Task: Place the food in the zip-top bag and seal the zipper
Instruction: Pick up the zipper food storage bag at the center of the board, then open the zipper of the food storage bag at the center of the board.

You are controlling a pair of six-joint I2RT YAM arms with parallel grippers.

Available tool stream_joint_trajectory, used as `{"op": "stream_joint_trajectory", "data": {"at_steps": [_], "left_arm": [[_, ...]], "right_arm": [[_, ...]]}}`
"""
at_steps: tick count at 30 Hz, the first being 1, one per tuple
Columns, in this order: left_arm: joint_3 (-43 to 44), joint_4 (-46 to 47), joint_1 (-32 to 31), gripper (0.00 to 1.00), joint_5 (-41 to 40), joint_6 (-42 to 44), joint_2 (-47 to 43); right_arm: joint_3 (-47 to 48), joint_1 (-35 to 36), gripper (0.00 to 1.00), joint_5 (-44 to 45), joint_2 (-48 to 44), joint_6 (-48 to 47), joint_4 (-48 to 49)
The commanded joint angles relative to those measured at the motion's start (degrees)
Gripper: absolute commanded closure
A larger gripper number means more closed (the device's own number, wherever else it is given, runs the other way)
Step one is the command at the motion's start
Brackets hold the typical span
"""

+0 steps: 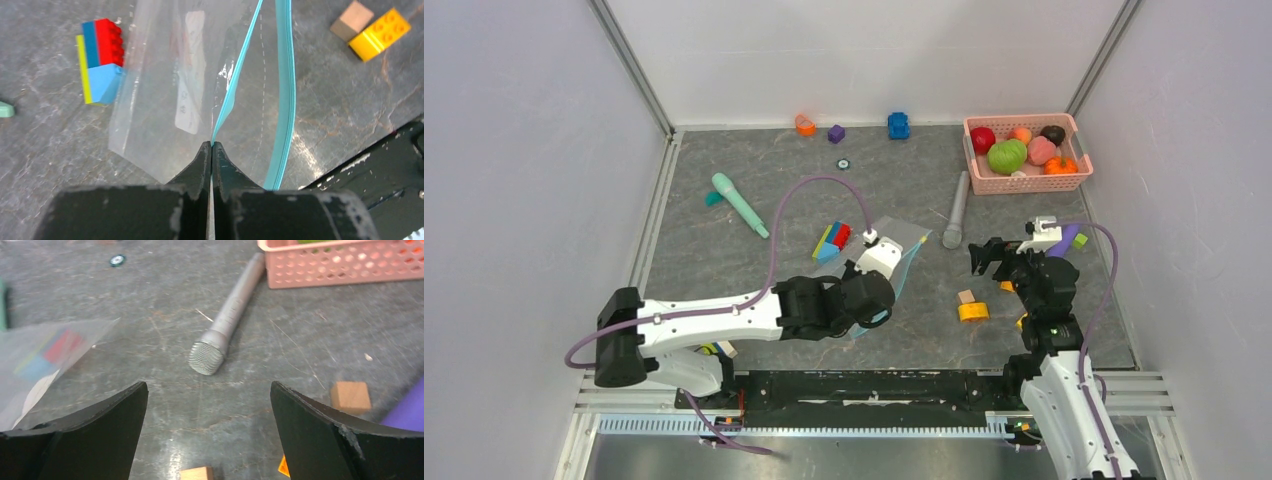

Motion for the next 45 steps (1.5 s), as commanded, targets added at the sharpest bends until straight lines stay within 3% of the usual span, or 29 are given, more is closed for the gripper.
{"op": "stream_joint_trajectory", "data": {"at_steps": [1, 6, 9, 18, 22, 29, 32, 34, 37, 39, 43, 45], "left_arm": [[3.7, -2.3, -0.2, 0.98, -9.6, -5.4, -4.2], [6.3, -2.8, -0.1, 0.98, -12.8, -6.3, -5.0], [7.4, -2.6, 0.0, 0.98, -14.0, -5.6, -4.7], [7.1, -0.1, 1.2, 0.98, -12.9, -7.0, -4.4], [6.8, 0.0, 1.2, 0.98, -12.0, -7.4, -4.3], [5.7, 0.4, 1.2, 0.98, -12.3, -8.6, -5.6], [5.3, 1.4, 1.2, 0.98, -11.1, -7.7, -5.5], [5.4, 1.0, 1.2, 0.98, -11.8, -7.9, -5.3], [5.4, -0.8, 1.3, 0.98, -15.2, -9.3, -5.5], [5.5, -2.9, 1.4, 0.98, -18.3, -10.8, -5.8], [5.6, -9.2, 4.2, 0.96, -20.8, -14.9, -6.3], [4.7, -10.0, 6.6, 0.8, -18.6, -15.4, -6.9]], "right_arm": [[2.4, 0.1, 0.02, -10.0, -2.7, 0.0, 4.8], [3.3, 0.7, 0.02, -20.8, -2.2, 8.3, 12.7], [3.6, 5.0, 0.02, -23.8, -0.3, 14.9, 20.6], [13.7, 32.5, 0.02, -7.8, 10.9, 9.6, 18.0], [15.6, 37.2, 0.02, 1.9, 16.6, 6.7, 15.8], [18.8, 40.4, 0.01, 8.5, 24.3, 5.4, 13.1], [18.0, 41.3, 0.15, 12.9, 25.4, 5.5, 13.9], [18.0, 41.4, 0.35, 15.2, 26.7, 6.6, 13.7], [18.8, 41.6, 0.79, 18.2, 28.5, 7.3, 12.2], [19.6, 41.5, 1.0, 18.6, 29.1, 7.1, 10.8], [21.5, 41.6, 1.0, 14.1, 29.8, 6.1, 8.8], [22.4, 41.7, 1.0, 8.8, 30.3, 6.0, 8.3]]}}
